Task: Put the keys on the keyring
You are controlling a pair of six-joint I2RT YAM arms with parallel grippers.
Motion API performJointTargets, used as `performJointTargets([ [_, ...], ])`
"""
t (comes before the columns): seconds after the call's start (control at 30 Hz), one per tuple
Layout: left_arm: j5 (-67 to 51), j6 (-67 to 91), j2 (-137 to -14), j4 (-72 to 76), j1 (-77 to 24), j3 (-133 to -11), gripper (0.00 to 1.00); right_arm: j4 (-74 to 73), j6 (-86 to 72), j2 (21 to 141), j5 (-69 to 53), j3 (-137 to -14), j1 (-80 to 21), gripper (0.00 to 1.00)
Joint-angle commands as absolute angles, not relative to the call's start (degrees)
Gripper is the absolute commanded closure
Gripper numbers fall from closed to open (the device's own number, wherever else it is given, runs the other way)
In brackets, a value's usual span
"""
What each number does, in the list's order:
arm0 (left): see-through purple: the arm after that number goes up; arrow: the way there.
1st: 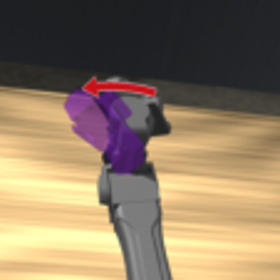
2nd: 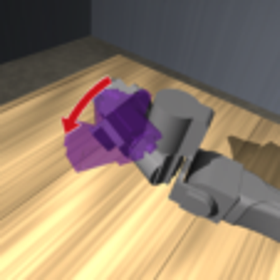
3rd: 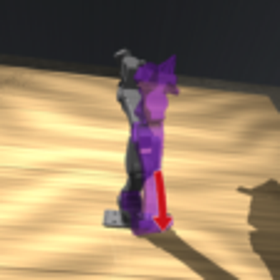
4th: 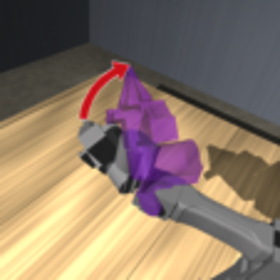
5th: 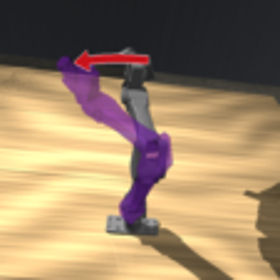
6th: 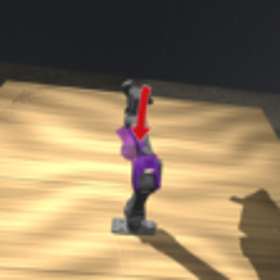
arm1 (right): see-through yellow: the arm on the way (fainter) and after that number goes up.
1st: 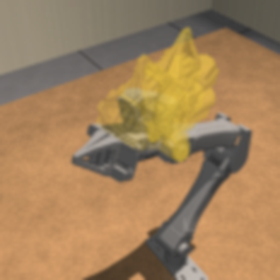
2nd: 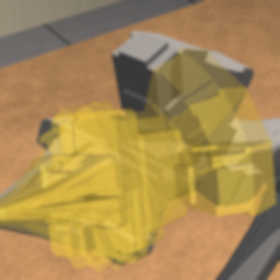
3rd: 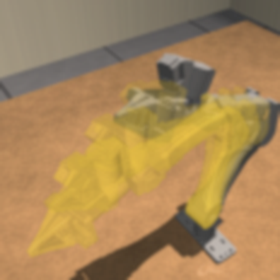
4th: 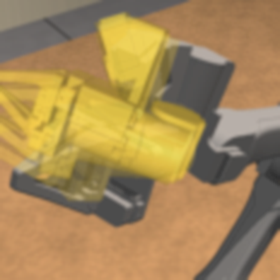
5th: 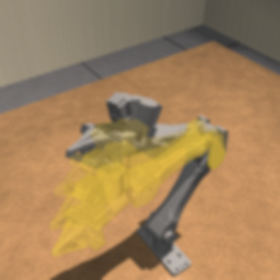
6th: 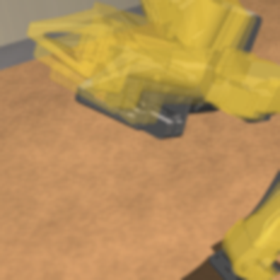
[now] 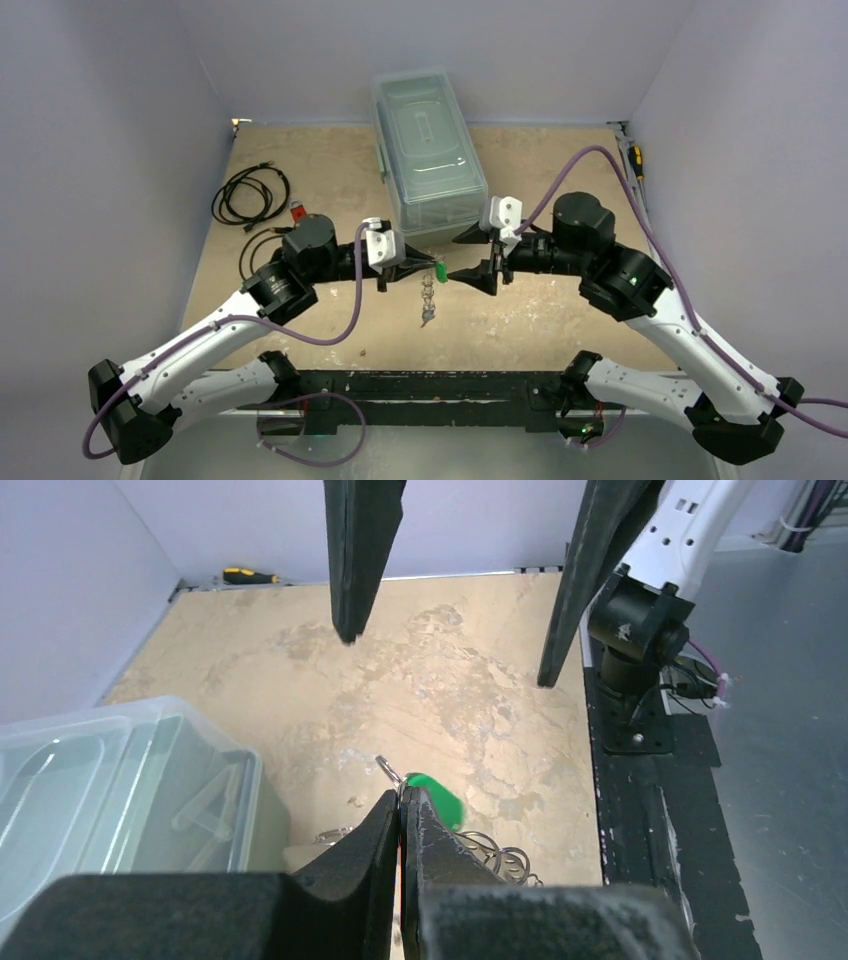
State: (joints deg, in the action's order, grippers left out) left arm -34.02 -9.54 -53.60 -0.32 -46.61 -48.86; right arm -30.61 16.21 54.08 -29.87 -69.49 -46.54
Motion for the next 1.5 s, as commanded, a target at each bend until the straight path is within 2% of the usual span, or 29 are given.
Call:
performJointTargets([
  [0.0,-32.2,-7.6,-50.9,6.6,-46.0,-47.9,1.0,-23.0,13.7,50.7,-24.1,-67.4,-46.7,0.36],
  [0.1,-31.7,-7.1,-50.2,7.0,-46.0,-47.0,1.0,-19.0,11.5,48.0,-20.9,-65.0,-46.7,0.29],
  [0.37,-28.5,-4.1,-47.5,11.5,-46.0,-43.8,1.0,-9.8,7.3,44.7,-17.3,-59.2,-46.7,0.22],
  [0.63,-20.0,-0.5,-42.7,16.2,-46.0,-41.1,1.0,8.3,1.0,37.0,-10.2,-46.0,-46.7,0.22],
  [0.8,-19.3,5.4,-40.2,24.8,-46.0,-37.7,1.0,19.6,-3.2,34.0,-12.9,-39.9,-46.7,0.22],
  [1.03,-27.8,13.0,-39.0,41.6,-45.9,-31.8,1.0,25.2,-3.6,36.5,-24.2,-39.5,-46.7,0.21],
  [1.13,-34.9,5.9,-40.0,30.8,-45.9,-35.9,1.0,20.4,-1.3,37.6,-28.8,-43.3,-46.7,0.21],
  [1.27,-42.4,-6.1,-43.3,12.3,-45.8,-44.1,1.0,3.4,7.1,41.9,-35.2,-52.5,-46.6,0.23],
  [1.37,-46.8,-10.6,-44.8,4.9,-45.4,-47.1,1.0,-9.4,13.1,45.9,-38.3,-58.6,-46.6,0.26],
  [1.47,-49.7,-10.4,-45.3,4.6,-44.1,-47.6,1.0,-16.9,15.3,48.6,-40.1,-62.4,-46.6,0.3],
])
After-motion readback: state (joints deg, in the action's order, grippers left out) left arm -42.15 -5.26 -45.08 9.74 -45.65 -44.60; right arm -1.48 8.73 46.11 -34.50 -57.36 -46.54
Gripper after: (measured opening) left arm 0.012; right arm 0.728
